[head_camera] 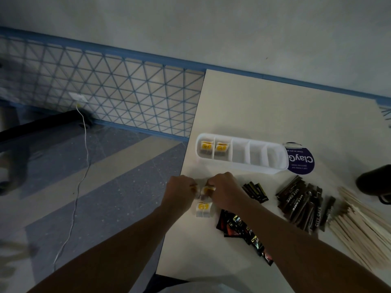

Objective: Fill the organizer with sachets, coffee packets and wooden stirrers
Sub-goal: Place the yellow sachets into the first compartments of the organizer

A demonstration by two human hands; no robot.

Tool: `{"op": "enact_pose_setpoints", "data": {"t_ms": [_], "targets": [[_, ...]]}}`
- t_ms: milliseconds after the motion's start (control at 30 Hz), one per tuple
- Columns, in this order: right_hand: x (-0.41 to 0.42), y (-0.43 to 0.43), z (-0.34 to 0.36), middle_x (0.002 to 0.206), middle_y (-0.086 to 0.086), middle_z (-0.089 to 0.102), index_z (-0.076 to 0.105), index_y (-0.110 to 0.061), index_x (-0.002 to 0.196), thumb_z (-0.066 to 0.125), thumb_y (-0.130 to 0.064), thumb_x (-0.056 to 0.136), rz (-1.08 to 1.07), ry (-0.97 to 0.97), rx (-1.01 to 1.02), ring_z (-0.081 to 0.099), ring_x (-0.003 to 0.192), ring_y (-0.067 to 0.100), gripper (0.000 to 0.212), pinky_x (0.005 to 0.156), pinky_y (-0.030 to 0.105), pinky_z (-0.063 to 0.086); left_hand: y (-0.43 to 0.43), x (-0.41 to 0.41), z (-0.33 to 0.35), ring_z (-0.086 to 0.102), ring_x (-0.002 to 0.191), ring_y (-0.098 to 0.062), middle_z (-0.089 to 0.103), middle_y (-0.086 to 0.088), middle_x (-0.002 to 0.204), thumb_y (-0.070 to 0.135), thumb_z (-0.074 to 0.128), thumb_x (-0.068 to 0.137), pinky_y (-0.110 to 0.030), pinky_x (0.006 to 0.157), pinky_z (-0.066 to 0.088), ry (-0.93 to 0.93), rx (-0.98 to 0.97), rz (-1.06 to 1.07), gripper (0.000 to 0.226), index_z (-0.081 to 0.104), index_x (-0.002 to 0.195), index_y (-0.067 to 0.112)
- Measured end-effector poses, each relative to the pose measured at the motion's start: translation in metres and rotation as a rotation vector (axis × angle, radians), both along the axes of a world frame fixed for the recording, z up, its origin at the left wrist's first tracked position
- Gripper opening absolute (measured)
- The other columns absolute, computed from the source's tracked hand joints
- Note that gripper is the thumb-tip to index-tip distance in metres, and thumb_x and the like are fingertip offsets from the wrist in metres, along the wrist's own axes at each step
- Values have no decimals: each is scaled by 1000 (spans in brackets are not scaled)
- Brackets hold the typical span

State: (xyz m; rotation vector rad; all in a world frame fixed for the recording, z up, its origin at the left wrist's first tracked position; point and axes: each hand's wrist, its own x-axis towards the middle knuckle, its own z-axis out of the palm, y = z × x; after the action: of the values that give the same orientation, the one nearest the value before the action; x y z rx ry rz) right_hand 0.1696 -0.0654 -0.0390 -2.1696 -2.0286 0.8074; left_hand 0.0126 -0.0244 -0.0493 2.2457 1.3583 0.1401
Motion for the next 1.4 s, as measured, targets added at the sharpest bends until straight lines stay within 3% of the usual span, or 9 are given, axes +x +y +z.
{"op": "enact_pose_setpoints", "data": {"t_ms": [133, 233, 333, 433, 567, 800, 1067, 1233, 1400], "targets": [[9, 5, 5, 90, 2, 74, 78, -18, 99, 69, -10, 81, -36, 75, 62, 65, 85, 23, 21, 80, 36, 56, 12, 0, 7, 67, 70, -16, 75, -3, 82, 17, 67, 85, -27, 75, 54, -102, -22, 35, 12, 77, 90, 16], [25, 13, 19, 87, 0, 75, 79, -18, 96, 73, -11, 79, -67, 117, 135, 67, 78, 16, 19, 75, 33, 58, 32, 5, 18, 60, 64, -6, 74, 0, 81, 14, 71, 79, -15, 66, 47, -153, 2, 16, 10, 77, 84, 19], [34, 17, 36, 83, -3, 76, 80, -18, 89, 75, -9, 79, -95, 173, 214, 67, 72, 10, 14, 68, 20, 55, 47, 7, 35, 55, 59, 3, 73, 4, 77, 17, 75, 77, -2, 59, 36, -239, -7, -10, 3, 76, 79, 19], [42, 23, 55, 76, -6, 73, 80, -18, 83, 75, -9, 80, -138, 197, 265, 64, 68, 8, 11, 59, 5, 42, 60, 15, 54, 60, 63, -4, 73, 2, 78, 20, 77, 75, -7, 60, 40, -301, 50, -24, 10, 78, 84, 16], [55, 41, 66, 77, 0, 73, 79, -15, 83, 72, -9, 78, -134, 105, 338, 63, 71, 19, 11, 65, 25, 48, 77, 35, 69, 65, 70, -19, 73, -5, 79, 12, 77, 74, -25, 63, 50, -279, 75, -11, 12, 77, 86, 13], [67, 67, 55, 80, 7, 72, 79, -10, 91, 64, 7, 73, -88, 73, 294, 64, 72, 23, 29, 66, 35, 55, 95, 56, 63, 64, 70, -23, 72, -9, 77, 3, 70, 76, -33, 63, 55, -191, 75, -68, 16, 77, 84, 14], [64, 77, 40, 96, 5, 73, 77, -16, 103, 64, 4, 73, -86, 13, 95, 67, 85, 25, 39, 72, 28, 53, 91, 66, 54, 68, 76, -28, 72, -11, 83, 6, 58, 81, -34, 69, 57, -40, 57, -99, 24, 77, 92, 16], [64, 79, 36, 104, 0, 72, 75, -27, 110, 66, -7, 78, -80, -93, 51, 66, 95, 25, 39, 75, 29, 51, 89, 71, 44, 57, 91, -28, 67, -10, 89, 4, 57, 85, -31, 78, 44, 30, 119, -76, 29, 74, 100, 22], [67, 80, 30, 97, -7, 70, 74, -33, 103, 64, -17, 83, -84, -123, 58, 65, 90, 21, 27, 73, 30, 52, 91, 71, 35, 50, 85, -24, 67, -6, 82, 10, 54, 87, -27, 68, 32, 53, 150, -78, 32, 76, 101, 29]]}}
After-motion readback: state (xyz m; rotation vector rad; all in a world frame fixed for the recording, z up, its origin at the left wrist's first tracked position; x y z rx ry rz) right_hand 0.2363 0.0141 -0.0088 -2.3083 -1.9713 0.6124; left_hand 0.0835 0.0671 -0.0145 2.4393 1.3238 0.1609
